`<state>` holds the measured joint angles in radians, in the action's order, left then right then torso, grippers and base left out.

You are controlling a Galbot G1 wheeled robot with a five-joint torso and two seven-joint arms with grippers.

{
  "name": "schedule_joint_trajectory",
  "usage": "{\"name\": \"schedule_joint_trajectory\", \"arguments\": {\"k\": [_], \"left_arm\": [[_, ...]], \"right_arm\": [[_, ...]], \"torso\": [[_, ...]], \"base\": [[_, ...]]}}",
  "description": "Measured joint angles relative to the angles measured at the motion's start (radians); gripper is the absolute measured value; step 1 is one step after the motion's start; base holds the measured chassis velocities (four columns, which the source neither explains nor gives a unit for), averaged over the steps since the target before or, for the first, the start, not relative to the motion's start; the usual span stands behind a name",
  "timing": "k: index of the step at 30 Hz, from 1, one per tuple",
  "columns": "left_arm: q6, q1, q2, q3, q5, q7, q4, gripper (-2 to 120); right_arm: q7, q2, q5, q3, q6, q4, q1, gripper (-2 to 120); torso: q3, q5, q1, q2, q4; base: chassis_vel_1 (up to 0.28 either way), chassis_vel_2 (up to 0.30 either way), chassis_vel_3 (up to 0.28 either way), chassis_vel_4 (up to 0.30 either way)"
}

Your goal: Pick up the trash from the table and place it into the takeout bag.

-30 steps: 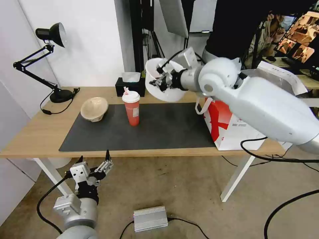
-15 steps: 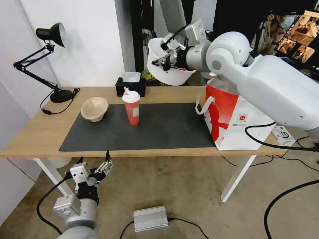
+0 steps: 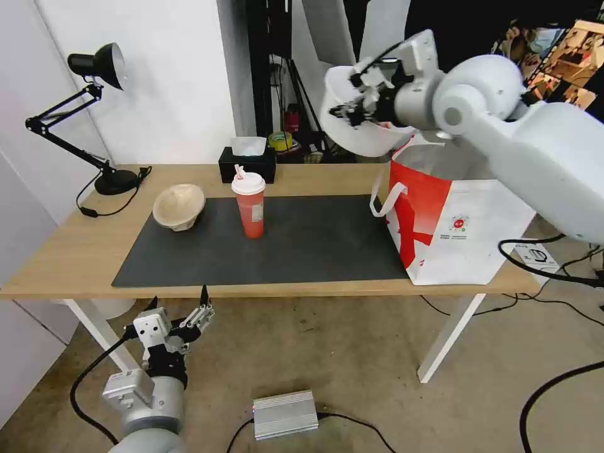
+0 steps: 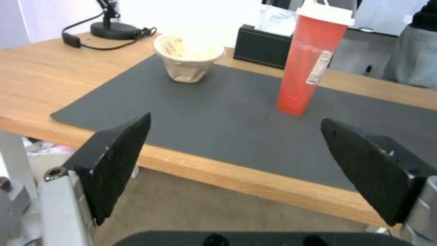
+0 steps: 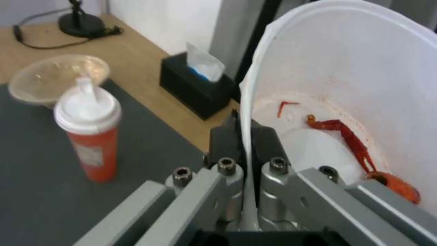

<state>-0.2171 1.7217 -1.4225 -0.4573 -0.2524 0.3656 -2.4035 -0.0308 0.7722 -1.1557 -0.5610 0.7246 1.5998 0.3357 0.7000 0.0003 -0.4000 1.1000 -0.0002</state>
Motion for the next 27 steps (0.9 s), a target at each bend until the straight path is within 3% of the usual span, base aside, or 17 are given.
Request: {"name": "schedule_joint_trajectory", "arguments": {"k": [15, 27], "left_arm": [[0.0, -0.001, 0.007, 0.01, 0.0, 0.001, 0.001, 100], [0.0, 0.002, 0.01, 0.011, 0.001, 0.001, 0.001, 100]], "right_arm": [[-0.007, -0.113, 0.003, 0.043, 0.0, 0.008, -0.057, 0], [-0.013, -0.137, 0.016, 0.081, 0.0, 0.007, -0.084, 0]], "torso": [[0.0, -0.0003, 0.0, 0.0, 0.0002], [0.0, -0.0003, 0.0, 0.0, 0.0002]], "base": [[0.0, 0.0, 0.0, 0.0], [0.0, 0.0, 0.0, 0.0]]}}
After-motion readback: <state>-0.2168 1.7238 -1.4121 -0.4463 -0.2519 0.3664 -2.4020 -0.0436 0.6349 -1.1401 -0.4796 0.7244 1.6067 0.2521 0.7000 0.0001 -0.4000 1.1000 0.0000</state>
